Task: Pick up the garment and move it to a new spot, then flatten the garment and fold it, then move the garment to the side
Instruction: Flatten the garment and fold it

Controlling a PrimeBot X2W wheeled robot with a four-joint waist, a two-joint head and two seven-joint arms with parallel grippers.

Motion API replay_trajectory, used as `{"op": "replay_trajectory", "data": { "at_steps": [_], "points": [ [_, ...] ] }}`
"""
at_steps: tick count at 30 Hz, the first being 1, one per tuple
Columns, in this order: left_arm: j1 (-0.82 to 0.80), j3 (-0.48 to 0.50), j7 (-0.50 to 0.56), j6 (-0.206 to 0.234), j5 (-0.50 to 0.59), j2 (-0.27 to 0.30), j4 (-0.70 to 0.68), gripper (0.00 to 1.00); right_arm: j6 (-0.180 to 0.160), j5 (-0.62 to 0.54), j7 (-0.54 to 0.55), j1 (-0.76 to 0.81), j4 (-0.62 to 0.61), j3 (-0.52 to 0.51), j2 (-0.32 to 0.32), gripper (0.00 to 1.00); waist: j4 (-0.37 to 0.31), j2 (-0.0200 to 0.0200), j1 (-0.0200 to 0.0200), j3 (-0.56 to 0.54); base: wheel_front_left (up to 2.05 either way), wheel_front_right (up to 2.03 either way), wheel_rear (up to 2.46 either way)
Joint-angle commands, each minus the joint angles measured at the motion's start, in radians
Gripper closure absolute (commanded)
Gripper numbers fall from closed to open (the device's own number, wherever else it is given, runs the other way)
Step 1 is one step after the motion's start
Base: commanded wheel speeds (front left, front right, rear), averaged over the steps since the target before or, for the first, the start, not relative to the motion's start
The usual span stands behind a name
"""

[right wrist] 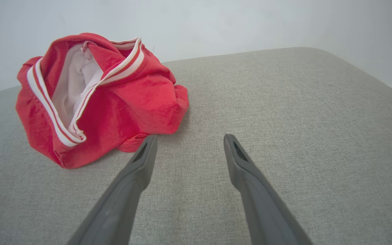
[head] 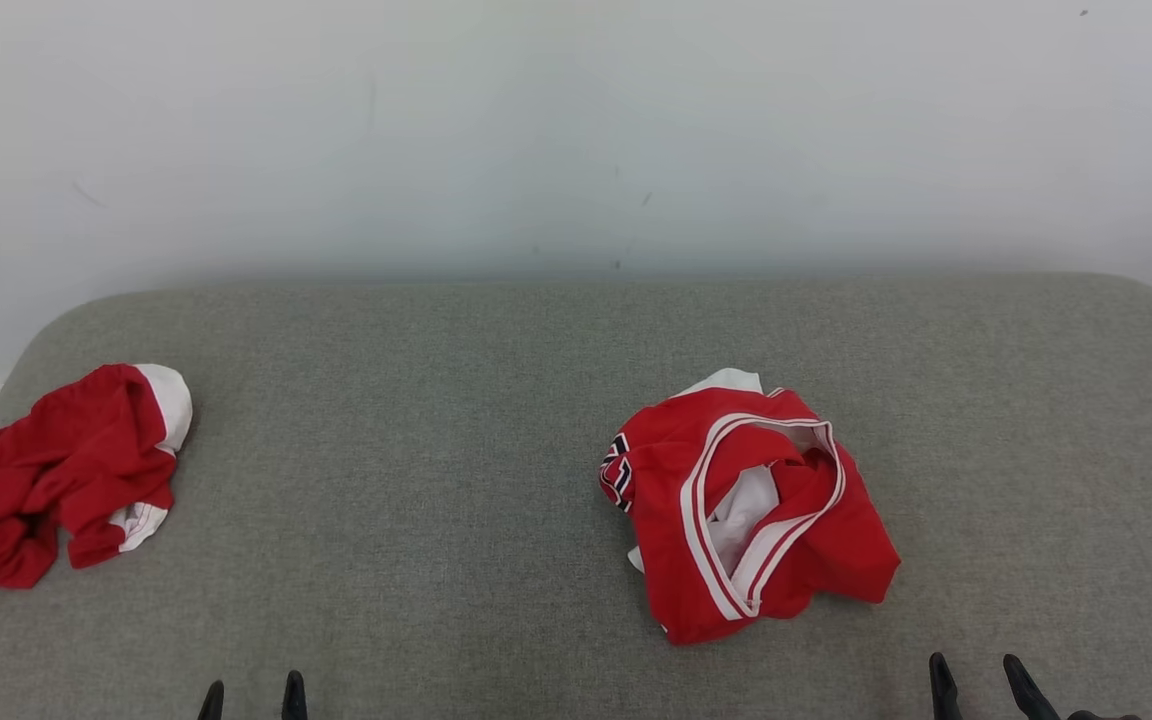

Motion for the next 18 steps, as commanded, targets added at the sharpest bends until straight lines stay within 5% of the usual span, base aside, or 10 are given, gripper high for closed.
{"op": "replay_trajectory", "data": {
  "at_steps": [1, 12, 18],
  "points": [
    [-0.01, -0.002, -0.003, -0.005, 0.004, -0.003, 0.006, 0.0, -0.002, 0.003, -0.004, 0.002, 0.002, 0.002, 0.0, 0.0, 0.002, 0.0, 0.0001, 0.001, 0.0, 0.0, 0.0],
    [-0.029, -0.019, -0.003, -0.012, -0.013, -0.005, 0.021, 0.0, -0.002, -0.004, 0.079, -0.111, -0.075, 0.175, 0.0, 0.0, 0.034, 0.0, 0.0001, 0.019, 0.0, 0.0, 0.0],
    [-0.039, -0.039, -0.003, -0.011, -0.028, -0.005, 0.025, 0.0, -0.002, -0.005, 0.202, -0.234, 0.009, 0.271, -0.001, 0.0, 0.072, 0.0, 0.0001, 0.03, 0.0, 0.0, 0.0]
  ]
}}
